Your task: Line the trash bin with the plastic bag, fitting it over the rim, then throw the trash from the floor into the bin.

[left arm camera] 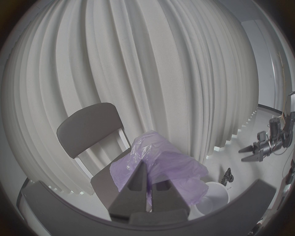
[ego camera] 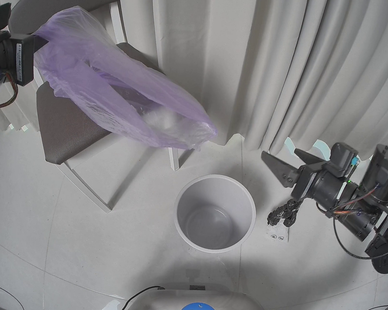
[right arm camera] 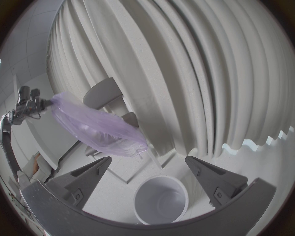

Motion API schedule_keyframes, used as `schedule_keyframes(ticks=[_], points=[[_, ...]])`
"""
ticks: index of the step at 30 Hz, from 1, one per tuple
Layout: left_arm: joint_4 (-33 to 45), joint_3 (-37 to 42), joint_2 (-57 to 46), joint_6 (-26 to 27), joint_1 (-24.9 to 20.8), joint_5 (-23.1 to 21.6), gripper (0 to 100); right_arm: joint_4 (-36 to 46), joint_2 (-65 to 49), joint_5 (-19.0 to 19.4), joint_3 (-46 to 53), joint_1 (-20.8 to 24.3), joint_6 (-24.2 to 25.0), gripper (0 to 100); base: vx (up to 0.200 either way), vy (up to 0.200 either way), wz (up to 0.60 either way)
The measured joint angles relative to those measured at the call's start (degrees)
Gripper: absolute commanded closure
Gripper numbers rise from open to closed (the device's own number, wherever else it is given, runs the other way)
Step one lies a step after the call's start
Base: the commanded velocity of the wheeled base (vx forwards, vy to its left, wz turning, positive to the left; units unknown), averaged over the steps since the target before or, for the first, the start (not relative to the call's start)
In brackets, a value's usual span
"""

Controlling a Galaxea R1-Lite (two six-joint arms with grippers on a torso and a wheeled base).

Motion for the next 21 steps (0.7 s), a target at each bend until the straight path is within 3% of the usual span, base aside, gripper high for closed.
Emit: schedule_keyframes(ticks=[6, 21], points=[[4.0, -2.1, -0.9, 0.1, -0.2, 0.3, 100, -6.4, 5.6, 0.4, 1.1, 1.7, 1.0, 0, 0.0, 0.0, 0.0], [4.8, -4.5, -0.6, 0.1, -0.7, 0.9, 100, -7.7, 12.5, 1.4, 3.6, 6.4, 3.2, 0, 0.0, 0.0, 0.0]])
